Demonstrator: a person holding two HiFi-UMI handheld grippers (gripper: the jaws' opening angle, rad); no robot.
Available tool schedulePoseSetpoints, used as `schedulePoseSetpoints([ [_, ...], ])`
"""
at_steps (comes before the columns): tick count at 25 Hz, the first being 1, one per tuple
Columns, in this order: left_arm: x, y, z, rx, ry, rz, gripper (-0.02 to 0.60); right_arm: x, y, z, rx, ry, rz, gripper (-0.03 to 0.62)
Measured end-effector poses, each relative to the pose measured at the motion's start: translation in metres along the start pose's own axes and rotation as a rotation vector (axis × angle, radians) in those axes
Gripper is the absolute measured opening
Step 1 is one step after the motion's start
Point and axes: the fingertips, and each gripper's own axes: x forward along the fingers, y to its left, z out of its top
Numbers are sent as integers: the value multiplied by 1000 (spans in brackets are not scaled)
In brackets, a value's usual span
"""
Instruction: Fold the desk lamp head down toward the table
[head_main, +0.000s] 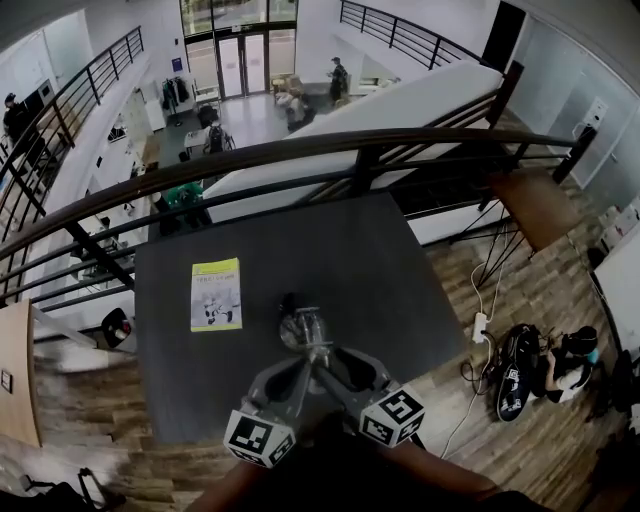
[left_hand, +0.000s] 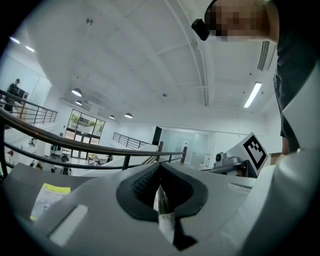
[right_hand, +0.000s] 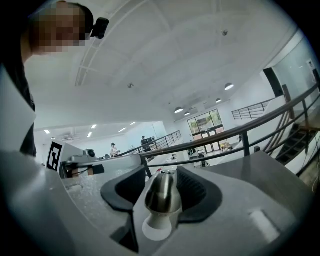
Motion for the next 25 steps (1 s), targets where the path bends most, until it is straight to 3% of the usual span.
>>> schedulePoseSetpoints([
  [12,7,16,-8,-37,15,50,2,20,-3,-14,-16,86,67,209],
  [25,-1,14,-5,-25,10,16,2,15,-2,-37,-44,135,14,207],
])
